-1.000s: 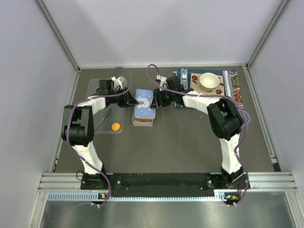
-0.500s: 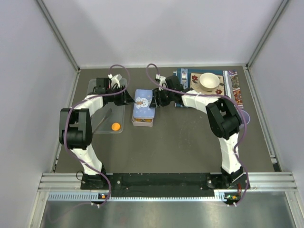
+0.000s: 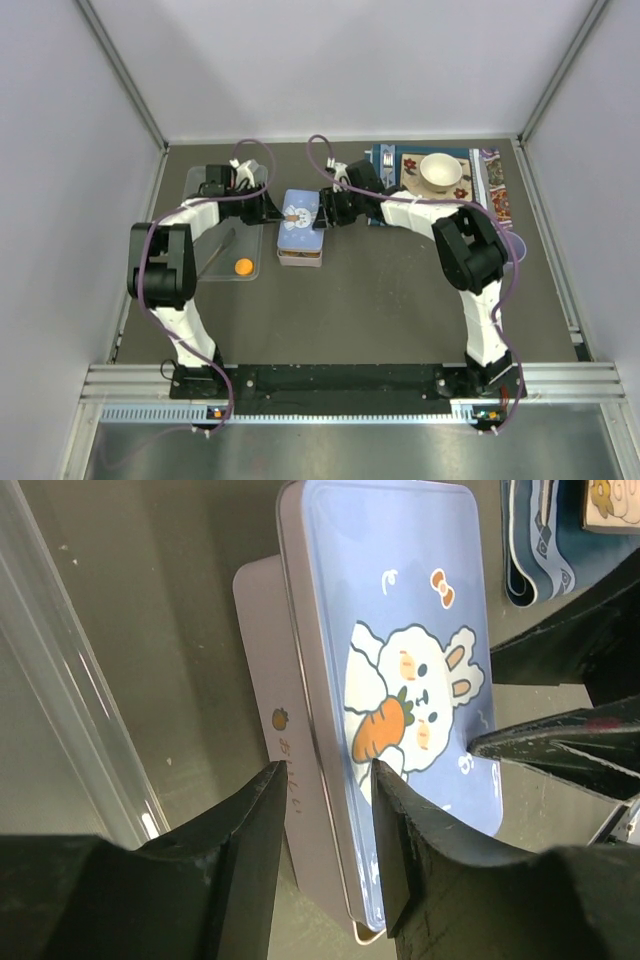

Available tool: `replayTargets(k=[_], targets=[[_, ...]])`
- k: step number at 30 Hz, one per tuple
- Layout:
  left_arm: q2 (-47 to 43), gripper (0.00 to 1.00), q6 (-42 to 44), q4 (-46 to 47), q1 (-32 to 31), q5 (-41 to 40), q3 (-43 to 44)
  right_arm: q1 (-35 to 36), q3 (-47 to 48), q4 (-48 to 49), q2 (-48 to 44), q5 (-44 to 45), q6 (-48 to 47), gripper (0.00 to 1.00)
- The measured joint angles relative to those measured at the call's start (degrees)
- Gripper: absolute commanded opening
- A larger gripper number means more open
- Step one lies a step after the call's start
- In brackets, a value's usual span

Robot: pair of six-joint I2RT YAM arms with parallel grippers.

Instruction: Pack the cookies

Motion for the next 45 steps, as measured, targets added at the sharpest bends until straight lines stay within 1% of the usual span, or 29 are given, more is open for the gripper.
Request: replayTargets(k=[16,45], targets=[[5.6,0.44,0.2,-0.7,-1.1,0.0,5.4,0.0,1.8,-1.3,1.0,-0.2,1.4,0.54],[10.7,0.44,0.2,-2.7,-1.1,1.1,12.6,0.2,2.7,-2.0,1.8,-2.2,4.8,0.54]])
